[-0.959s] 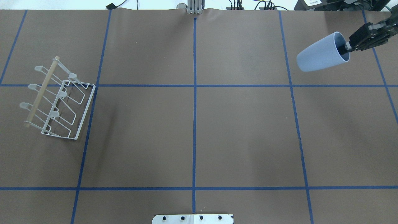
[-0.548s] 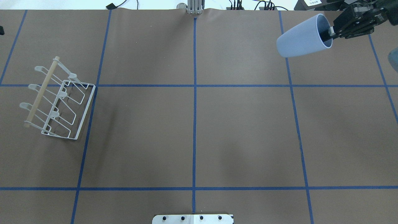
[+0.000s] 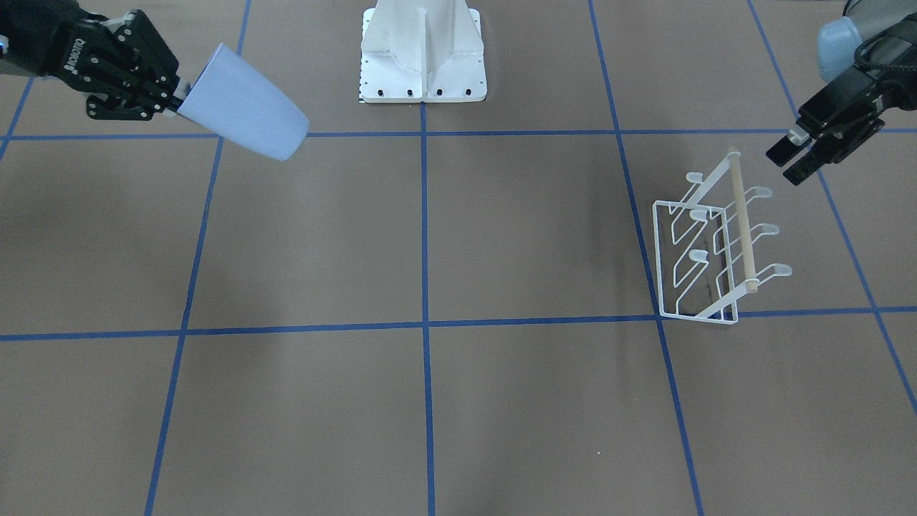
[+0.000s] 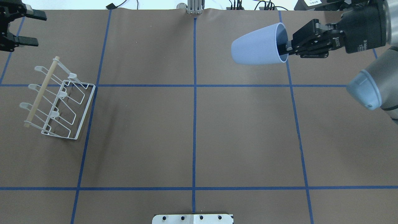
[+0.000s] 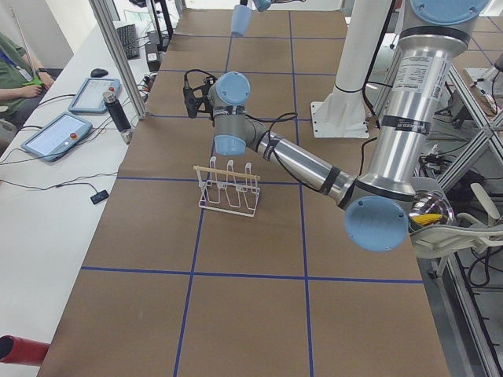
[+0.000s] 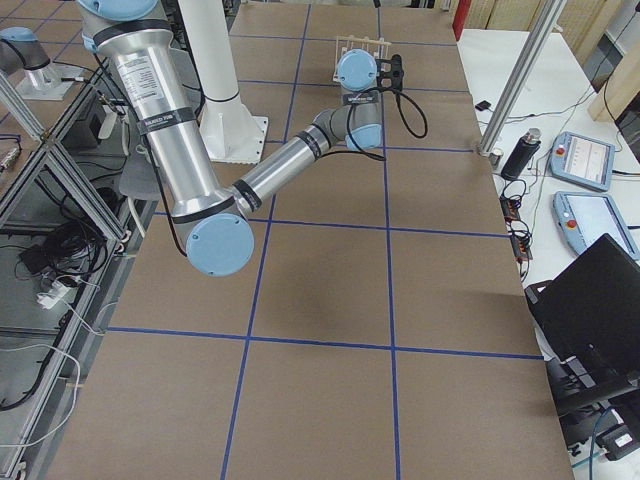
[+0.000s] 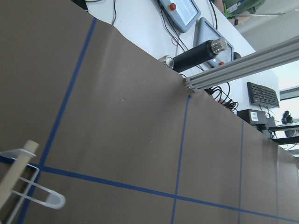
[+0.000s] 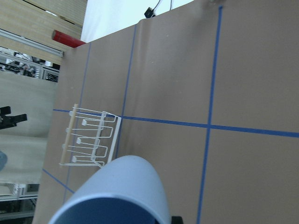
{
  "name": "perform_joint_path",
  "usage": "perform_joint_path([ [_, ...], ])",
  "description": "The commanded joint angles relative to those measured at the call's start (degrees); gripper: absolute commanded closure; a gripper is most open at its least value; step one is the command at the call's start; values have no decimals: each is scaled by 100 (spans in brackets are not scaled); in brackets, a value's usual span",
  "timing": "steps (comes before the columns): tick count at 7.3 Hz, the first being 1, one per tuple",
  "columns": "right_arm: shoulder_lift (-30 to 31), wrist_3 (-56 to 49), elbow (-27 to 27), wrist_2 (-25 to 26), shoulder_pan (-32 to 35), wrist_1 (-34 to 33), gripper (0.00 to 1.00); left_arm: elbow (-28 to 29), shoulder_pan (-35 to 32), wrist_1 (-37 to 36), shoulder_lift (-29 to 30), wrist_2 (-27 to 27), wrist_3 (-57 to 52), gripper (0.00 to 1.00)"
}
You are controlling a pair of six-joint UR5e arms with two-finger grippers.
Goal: Hang cup on cup holder
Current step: 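Carry the cup toward the center while the left gripper approaches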
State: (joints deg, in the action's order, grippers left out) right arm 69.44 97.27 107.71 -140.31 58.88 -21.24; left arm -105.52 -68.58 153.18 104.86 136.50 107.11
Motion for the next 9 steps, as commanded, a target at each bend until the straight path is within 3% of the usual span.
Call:
perform_joint_path([
  [1, -1, 643, 13, 573, -464, 925, 100, -117, 937, 133, 753, -874, 1273, 2],
  [3, -1, 653, 13, 995, -658, 1401, 100, -529, 1967, 133, 1009, -2061, 1774, 2],
  [6, -1, 653, -49, 1566, -991, 2305, 100, -802, 2427, 142, 1484, -2863, 2831, 2],
  [8, 26, 662, -57, 2084, -1378, 2676, 100, -1048, 3015, 151, 1564, -3766, 3192, 2],
  [9, 34, 670, -57, 2261, -1441, 2851, 100, -1119, 3165, 142, 1581, -3867, 3219, 2],
])
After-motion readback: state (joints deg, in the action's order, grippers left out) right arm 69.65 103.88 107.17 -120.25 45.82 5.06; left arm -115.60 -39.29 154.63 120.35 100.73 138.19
